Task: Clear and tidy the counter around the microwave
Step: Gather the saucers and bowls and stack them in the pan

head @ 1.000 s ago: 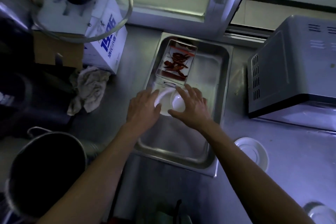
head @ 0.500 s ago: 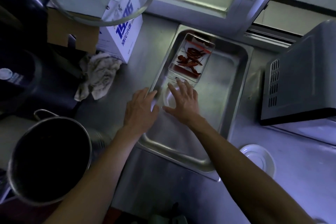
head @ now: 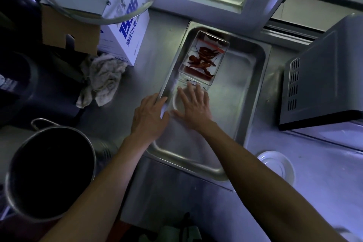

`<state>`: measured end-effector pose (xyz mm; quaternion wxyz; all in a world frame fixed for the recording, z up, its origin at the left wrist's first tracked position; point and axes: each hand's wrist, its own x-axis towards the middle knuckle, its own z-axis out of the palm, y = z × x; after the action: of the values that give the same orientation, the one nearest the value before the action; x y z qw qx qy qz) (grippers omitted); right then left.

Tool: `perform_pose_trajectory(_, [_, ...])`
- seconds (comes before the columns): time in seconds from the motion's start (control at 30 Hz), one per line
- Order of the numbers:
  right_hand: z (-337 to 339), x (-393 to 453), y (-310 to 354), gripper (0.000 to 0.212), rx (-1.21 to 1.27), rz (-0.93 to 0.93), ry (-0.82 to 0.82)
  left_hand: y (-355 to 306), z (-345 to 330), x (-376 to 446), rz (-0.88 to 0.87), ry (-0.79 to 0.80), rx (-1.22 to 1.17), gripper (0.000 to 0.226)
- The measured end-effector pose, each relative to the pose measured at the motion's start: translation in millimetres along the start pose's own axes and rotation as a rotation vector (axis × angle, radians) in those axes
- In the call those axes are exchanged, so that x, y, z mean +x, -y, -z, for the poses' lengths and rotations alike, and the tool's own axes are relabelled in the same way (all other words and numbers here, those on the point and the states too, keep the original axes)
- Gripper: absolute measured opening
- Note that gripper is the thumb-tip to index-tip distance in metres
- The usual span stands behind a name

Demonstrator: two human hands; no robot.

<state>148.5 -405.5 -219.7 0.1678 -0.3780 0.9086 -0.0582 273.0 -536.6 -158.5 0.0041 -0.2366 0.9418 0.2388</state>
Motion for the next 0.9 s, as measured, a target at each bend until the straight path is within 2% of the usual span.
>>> perform_pose_trajectory(0.27, [1,-59,-3,0.075,0.152,-0.041,-0.083,4,4,-32,-0.067,-0.017,0.040,0.056])
perform_pose_trajectory(0.37, [4,-97,-12,0.073,0.169,-0.077,-0.110,-10,0,-51,-0.133,-0.013,0.015,0.054])
perform_pose_trajectory(0.5, [7,-146,-28,0.070,0.182,-0.154,-0.199,-41,-1,-69,-0.249,0.033,0.116,0.049])
perform_pose_trajectory(0.67, [12,-210,-46,0.066,0.186,-0.307,-0.323,-84,-12,-80,-0.385,0.135,0.164,0.048])
perform_pose_trajectory(0.9, [6,-297,-62,0.063,0.223,-0.595,-0.339,-131,-49,-98,-0.639,0.248,0.116,0.053])
